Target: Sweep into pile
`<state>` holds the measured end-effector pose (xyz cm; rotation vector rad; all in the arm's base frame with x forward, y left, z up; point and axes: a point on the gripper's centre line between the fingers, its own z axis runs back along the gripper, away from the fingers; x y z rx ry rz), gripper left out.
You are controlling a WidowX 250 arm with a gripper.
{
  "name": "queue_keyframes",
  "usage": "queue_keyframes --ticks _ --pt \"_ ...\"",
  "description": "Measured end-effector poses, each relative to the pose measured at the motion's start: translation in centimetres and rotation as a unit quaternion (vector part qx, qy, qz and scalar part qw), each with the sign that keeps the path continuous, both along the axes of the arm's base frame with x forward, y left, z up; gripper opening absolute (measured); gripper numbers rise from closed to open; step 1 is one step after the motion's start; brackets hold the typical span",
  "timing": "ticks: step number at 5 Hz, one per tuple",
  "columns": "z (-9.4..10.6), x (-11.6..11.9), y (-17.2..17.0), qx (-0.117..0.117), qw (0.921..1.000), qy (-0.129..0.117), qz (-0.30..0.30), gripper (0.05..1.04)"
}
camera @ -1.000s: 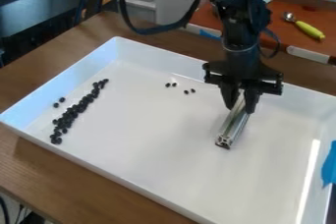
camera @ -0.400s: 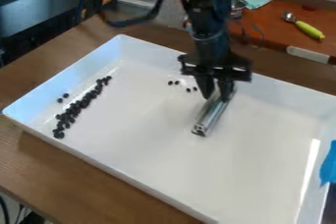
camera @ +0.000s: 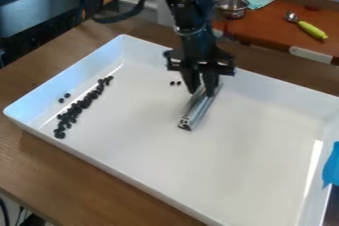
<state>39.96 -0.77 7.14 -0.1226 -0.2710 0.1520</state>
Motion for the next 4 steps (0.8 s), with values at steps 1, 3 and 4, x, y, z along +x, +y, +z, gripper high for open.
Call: queue_keyframes --ticks 1,3,4 --pt "0.0 0.0 1.8 0.003 0.9998 -0.001 0.021 0.325" --pt "0.2 -0.5 7.3 0.019 0.9917 0.011 0.127 0.325" --pt "0.1 -0.4 8.5 0.024 0.9835 0.024 0.178 0.325"
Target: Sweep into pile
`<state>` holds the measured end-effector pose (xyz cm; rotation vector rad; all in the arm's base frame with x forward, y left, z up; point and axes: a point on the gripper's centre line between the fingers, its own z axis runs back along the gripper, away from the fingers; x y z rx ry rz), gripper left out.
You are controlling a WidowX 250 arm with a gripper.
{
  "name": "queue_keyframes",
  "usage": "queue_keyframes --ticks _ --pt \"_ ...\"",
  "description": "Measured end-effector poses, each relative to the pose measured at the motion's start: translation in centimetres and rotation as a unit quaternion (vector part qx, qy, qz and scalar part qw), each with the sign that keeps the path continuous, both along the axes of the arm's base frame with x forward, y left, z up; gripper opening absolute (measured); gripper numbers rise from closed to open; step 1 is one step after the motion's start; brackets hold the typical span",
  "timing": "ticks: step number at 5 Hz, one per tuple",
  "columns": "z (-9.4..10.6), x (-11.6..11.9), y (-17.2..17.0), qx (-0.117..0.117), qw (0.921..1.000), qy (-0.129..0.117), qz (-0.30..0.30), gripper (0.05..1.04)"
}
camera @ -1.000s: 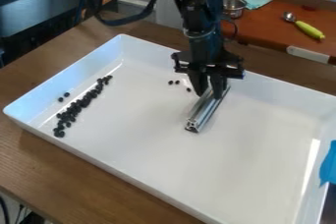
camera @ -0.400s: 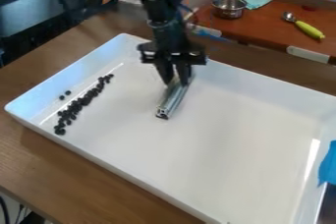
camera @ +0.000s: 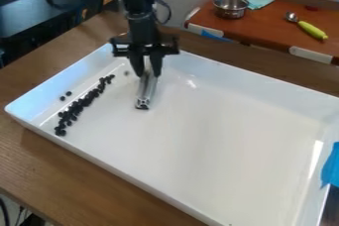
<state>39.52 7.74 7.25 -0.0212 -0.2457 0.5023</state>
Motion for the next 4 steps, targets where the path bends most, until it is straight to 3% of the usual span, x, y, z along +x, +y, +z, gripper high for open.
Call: queue_keyframes --ticks 2,4 --pt "-0.2 -1.5 1.7 -0.014 0.9937 0.036 0.105 0.325" --pt "-0.1 -3.8 3.5 0.007 0.9962 0.032 0.080 0.325"
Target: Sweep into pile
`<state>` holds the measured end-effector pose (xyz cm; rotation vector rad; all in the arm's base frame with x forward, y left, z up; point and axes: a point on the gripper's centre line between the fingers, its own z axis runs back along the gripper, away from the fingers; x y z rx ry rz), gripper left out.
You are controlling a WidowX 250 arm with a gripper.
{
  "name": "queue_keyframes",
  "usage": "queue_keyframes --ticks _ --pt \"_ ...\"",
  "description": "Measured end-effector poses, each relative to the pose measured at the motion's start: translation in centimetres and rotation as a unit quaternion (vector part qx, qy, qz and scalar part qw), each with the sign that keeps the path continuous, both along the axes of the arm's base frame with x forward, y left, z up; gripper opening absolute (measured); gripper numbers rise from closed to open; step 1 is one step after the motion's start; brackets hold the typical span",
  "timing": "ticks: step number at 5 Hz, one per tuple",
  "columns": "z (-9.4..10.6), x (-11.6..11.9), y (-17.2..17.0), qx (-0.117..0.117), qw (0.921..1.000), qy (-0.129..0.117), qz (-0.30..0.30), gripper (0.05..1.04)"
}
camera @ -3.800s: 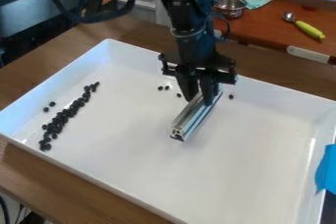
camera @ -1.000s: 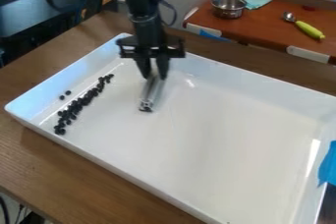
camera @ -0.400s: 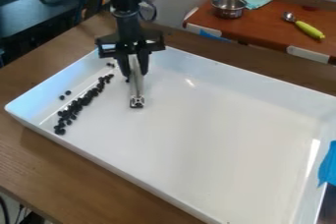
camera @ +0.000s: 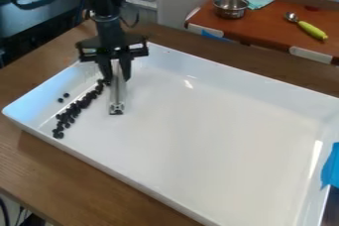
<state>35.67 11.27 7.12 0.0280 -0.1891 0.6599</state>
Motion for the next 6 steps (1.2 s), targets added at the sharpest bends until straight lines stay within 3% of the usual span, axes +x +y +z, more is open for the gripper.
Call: queue_keyframes --ticks 1,2,3,4,6 --pt "0.2 -1.4 0.1 0.011 0.9995 0.023 -0.020 0.325" --pt "0.9 -1.6 -1.1 0.006 0.9997 0.015 -0.017 0.325" --pt "3.0 -0.5 -5.7 -0.010 0.9986 -0.020 -0.049 0.325" --pt "3.4 -0.7 -10.6 -0.020 0.9948 -0.030 -0.095 0.325" --pt "3.5 -0.8 -16.9 -0.012 0.9865 -0.042 -0.158 0.325"
